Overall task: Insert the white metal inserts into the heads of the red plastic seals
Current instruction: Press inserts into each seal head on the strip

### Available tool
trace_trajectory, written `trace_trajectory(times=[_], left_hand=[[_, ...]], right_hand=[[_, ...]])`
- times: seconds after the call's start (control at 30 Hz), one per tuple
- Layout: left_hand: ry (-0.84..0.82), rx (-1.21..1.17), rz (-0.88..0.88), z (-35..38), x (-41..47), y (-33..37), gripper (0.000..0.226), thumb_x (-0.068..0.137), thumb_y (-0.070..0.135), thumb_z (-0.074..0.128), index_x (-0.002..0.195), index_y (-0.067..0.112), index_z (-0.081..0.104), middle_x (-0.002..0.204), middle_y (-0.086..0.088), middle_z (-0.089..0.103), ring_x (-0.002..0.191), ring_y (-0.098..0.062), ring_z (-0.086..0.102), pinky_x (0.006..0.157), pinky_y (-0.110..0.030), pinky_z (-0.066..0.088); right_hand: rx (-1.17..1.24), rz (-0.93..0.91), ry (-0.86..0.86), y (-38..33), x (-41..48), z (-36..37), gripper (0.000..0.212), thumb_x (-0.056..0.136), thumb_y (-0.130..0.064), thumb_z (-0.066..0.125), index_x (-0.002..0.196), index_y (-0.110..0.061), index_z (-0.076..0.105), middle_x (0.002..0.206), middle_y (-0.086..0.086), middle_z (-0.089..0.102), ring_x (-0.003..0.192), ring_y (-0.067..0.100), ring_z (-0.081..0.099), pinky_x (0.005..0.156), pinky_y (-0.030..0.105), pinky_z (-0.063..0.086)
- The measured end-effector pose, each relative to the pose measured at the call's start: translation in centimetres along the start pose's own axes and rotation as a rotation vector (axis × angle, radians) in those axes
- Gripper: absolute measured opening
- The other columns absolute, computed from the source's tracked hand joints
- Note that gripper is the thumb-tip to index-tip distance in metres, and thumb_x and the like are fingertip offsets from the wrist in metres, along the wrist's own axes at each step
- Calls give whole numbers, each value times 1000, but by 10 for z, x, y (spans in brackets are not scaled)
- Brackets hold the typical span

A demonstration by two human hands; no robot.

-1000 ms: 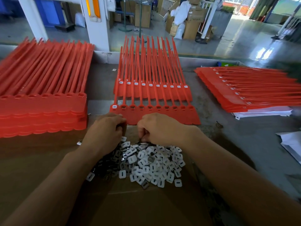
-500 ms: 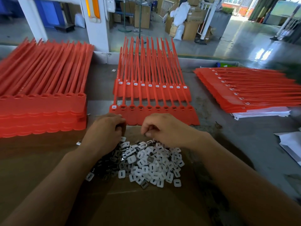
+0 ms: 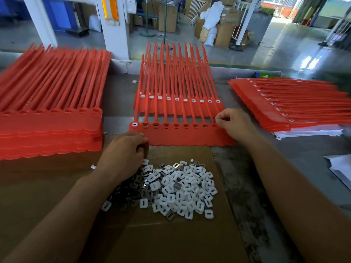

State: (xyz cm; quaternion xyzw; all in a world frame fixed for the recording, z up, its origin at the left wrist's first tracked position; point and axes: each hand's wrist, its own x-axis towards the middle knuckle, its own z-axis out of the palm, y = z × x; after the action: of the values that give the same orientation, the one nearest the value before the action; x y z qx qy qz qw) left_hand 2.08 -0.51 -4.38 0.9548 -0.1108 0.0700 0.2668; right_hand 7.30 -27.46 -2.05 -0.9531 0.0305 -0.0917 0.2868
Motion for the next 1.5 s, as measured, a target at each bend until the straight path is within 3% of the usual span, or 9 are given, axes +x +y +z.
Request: trace_trajectory(times=[0.2,0.4,0.63,0.73,1.07,1.23,1.5], left_hand=[[9,-1,0,1,0,-1,37,85,2,48,118,12,62,131,-2,54,122,-16,46,101,-22,28],[11,1,-1,0,0,-1,36,86,3,49,118,13,62,132,-1,53,122,-15,46,101,-24,29],[7,1,4,0,-1,-1,37,86,3,48,119,13,61,133,0,52,122,-14,45,100,-22,28],[8,-2,1,0,0,-1,36,86,3,48,119,13,61,133,0,52,122,-14,45,100,-22,28],[9,0,6,1,0,-1,36,86,3,49,118,13,62,132,-1,53,122,-14,45,102,-23,28],[15,0,15,1,0,-1,36,85,2,49,117,11,62,131,-2,54,121,-15,46,100,-21,27],[8,9,13,0,0,0,37,86,3,48,119,12,61,132,-1,53,122,-14,45,99,-20,27]], right_hand=[[-101,-47,-90,4,4,1,12,89,-8,57,89,-11,68,88,-5,57,88,9,50,73,18,30],[-214,-75,-116,3,9,2,13,88,-6,56,88,-7,69,86,-4,53,82,8,47,70,18,29],[-75,-16,-42,3,6,4,6,84,-6,62,87,-11,65,90,-2,57,88,11,51,76,22,36],[-12,15,-14,4,5,6,12,82,-7,65,85,-17,58,91,-1,57,90,12,52,78,23,37],[8,40,13,8,7,8,7,82,-11,67,85,-17,67,85,-4,57,87,9,49,70,20,32],[32,40,1,9,8,6,9,84,-12,65,92,-14,69,85,-3,57,84,8,49,57,17,30],[52,24,35,5,3,6,11,88,-16,60,94,-13,68,89,-4,59,85,8,52,71,19,33]])
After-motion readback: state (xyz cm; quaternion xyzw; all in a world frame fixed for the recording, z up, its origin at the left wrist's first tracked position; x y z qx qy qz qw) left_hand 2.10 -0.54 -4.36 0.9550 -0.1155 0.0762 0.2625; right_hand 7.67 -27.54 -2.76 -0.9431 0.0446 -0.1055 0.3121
